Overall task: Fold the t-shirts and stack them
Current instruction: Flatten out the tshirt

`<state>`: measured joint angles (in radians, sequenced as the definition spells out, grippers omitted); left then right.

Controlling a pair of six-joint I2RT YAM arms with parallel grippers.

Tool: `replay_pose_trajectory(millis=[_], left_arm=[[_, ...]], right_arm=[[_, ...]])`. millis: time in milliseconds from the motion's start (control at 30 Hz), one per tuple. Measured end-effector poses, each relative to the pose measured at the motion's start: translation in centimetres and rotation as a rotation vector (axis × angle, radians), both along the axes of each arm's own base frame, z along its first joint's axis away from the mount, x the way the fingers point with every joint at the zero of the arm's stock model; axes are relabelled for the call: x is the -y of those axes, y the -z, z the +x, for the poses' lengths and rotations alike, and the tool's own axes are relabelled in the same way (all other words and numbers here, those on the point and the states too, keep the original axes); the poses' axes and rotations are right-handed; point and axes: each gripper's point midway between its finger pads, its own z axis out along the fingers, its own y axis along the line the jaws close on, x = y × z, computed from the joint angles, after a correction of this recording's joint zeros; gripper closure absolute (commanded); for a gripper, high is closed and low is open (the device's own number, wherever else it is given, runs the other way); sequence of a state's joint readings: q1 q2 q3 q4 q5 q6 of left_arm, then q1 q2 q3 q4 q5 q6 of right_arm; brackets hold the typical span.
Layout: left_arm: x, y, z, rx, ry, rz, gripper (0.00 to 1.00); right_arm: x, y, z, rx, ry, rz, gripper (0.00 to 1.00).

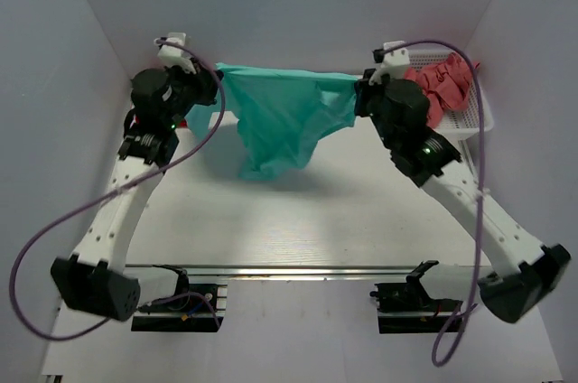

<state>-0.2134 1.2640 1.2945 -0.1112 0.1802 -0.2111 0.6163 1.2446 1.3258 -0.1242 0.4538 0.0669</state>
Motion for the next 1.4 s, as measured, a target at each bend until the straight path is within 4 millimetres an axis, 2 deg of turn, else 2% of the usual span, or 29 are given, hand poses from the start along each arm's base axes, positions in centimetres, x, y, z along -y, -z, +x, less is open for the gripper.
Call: replay_pose_trajectory(millis=[133,200,333,467,533,633,733,833,900,967,1033,1133,1233,1333,1400], left_arm=[[-0.6,-6.0,-5.9,0.168,0.03,-0.034,1.0],[-0.8,-8.5,-8.8,0.245,0.055,-0.047,1.0],[-1.0,-12.7,-15.0,0.398,0.126,-0.06,1.0],[-0.6,-15.0,-20.2,0.509,0.216,-0.055,1.0],[-0.2,-15.5,-22.1,0.543,0.264,-0.05,1.0],[0.4,-15.8,-23.6,0.567,0.323,-0.043,1.0],[0.9,-15.4,-23.7,0.554,0.36,-0.041,1.0],[1.2,-14.9,-22.5,0.527,0.367,-0.045,1.0],[1.6,-14.2,-20.7,0.498,0.366,-0.048,1.0],[2.0,-12.5,-17.7,0.434,0.352,-0.052,1.0],[2.5,-9.8,-13.4,0.337,0.33,-0.056,1.0],[3.5,-4.0,-6.6,0.159,0.297,-0.051,1.0],[4.3,5.2,0.4,-0.074,0.253,-0.034,1.0],[4.8,13.6,5.3,-0.271,0.22,-0.014,1.0],[5.4,18.3,8.6,-0.364,0.21,-0.004,1.0]], right_arm=[[0.8,-5.0,-4.5,0.121,-0.112,0.073,1.0],[1.2,-7.9,-7.3,0.197,-0.19,0.114,1.0],[1.8,-11.9,-12.8,0.308,-0.343,0.163,1.0],[2.4,-14.1,-17.3,0.37,-0.468,0.176,1.0],[2.8,-15.0,-19.4,0.405,-0.518,0.169,1.0],[3.2,-15.9,-21.3,0.451,-0.564,0.163,1.0],[3.8,-16.3,-22.0,0.481,-0.561,0.158,1.0],[3.8,-16.0,-20.1,0.477,-0.499,0.147,1.0],[3.5,-14.7,-17.4,0.447,-0.427,0.13,1.0],[3.2,-12.8,-13.9,0.397,-0.332,0.106,1.0],[3.1,-10.3,-9.9,0.34,-0.21,0.072,1.0],[2.8,-5.5,-4.1,0.238,-0.052,-0.011,1.0],[2.3,0.8,1.6,0.108,0.062,-0.119,1.0],[2.5,7.6,6.6,-0.035,0.137,-0.214,1.0],[2.8,12.0,9.9,-0.128,0.17,-0.255,1.0]])
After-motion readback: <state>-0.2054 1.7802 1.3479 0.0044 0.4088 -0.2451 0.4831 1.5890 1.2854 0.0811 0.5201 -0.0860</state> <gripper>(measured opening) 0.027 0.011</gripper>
